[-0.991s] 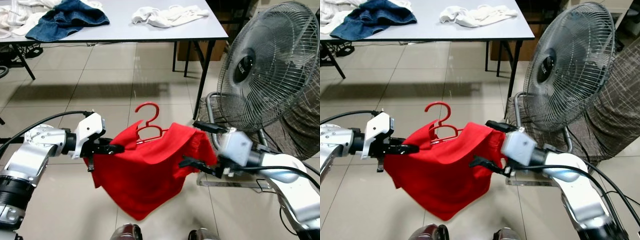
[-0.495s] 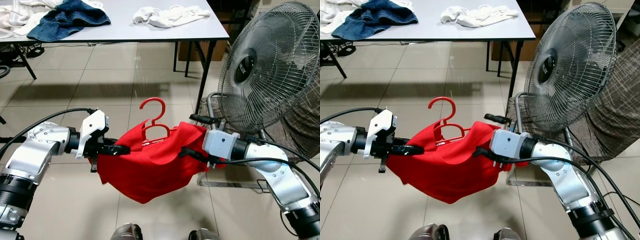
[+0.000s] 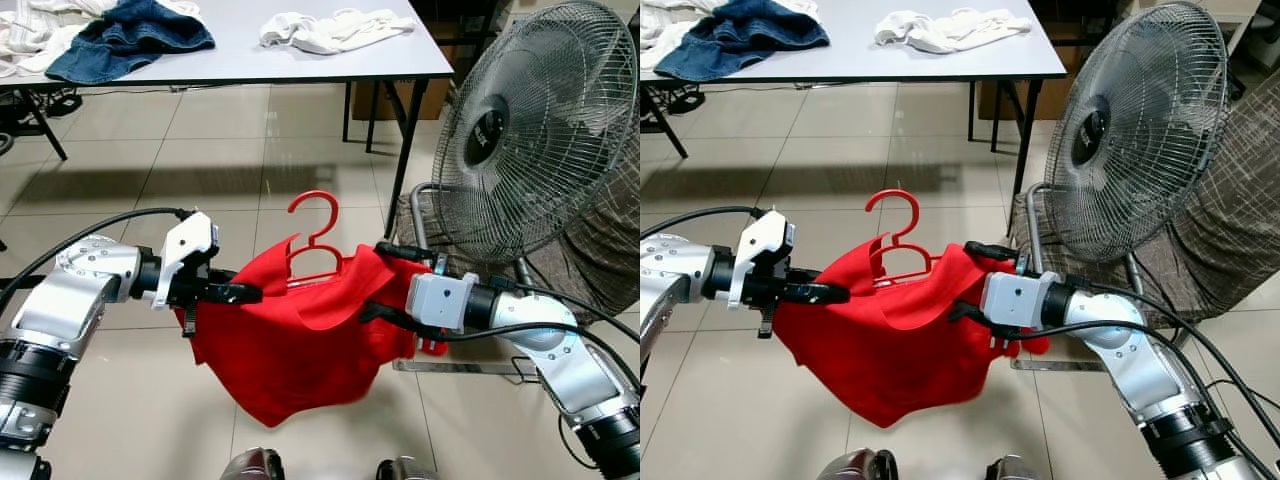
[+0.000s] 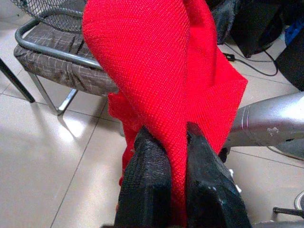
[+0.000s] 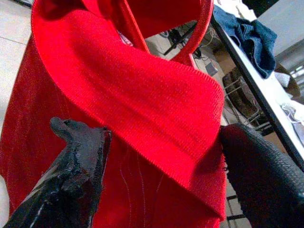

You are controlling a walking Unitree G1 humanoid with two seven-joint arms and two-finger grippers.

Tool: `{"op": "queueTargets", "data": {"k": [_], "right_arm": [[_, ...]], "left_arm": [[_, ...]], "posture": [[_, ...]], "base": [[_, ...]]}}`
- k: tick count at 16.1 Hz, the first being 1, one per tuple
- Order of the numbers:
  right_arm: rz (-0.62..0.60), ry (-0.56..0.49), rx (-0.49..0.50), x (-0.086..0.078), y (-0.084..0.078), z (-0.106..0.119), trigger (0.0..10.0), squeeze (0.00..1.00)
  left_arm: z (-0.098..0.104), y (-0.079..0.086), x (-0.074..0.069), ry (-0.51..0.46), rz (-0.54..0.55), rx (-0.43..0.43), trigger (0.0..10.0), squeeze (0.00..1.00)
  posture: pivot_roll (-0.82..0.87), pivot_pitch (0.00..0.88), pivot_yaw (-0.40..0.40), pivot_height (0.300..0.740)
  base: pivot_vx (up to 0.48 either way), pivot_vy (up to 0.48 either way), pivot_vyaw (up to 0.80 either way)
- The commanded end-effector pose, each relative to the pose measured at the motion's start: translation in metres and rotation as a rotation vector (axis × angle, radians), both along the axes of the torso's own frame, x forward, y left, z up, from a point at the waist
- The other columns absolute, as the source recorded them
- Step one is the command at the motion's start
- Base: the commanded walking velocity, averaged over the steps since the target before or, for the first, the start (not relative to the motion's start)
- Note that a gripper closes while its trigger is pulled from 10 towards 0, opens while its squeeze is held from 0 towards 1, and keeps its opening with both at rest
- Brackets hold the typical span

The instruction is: Hang hanger

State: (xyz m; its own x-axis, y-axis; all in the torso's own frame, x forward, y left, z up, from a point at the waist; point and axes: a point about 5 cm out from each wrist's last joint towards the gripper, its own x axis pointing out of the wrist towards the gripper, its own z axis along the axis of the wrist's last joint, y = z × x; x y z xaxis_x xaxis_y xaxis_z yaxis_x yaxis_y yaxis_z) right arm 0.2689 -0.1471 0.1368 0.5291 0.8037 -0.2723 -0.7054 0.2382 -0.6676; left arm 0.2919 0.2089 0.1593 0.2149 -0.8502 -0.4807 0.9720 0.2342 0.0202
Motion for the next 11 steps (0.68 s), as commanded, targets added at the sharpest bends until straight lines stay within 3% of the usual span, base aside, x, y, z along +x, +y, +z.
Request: {"op": "queueTargets", "data": {"k": [1,11], "right_arm": [[-0.011,-0.021,0.002,0.0030,-0.0018,0.0055,10.0,0.00],[-0.011,-0.021,0.002,0.0030,-0.0018,0.0055,10.0,0.00]], "left_arm": [[0.0091,-0.0014,0.0014,-0.030,-0.012,-0.018,0.0,0.00],[0.0091,-0.0014,0.0014,-0.030,-0.012,-0.018,0.0,0.00]], "posture": [[-0.07,0.078,0.060,0.740],[-0.07,0.078,0.060,0.740]], "base": [[0.000,0.000,0.00],[0.000,0.000,0.00]]}}
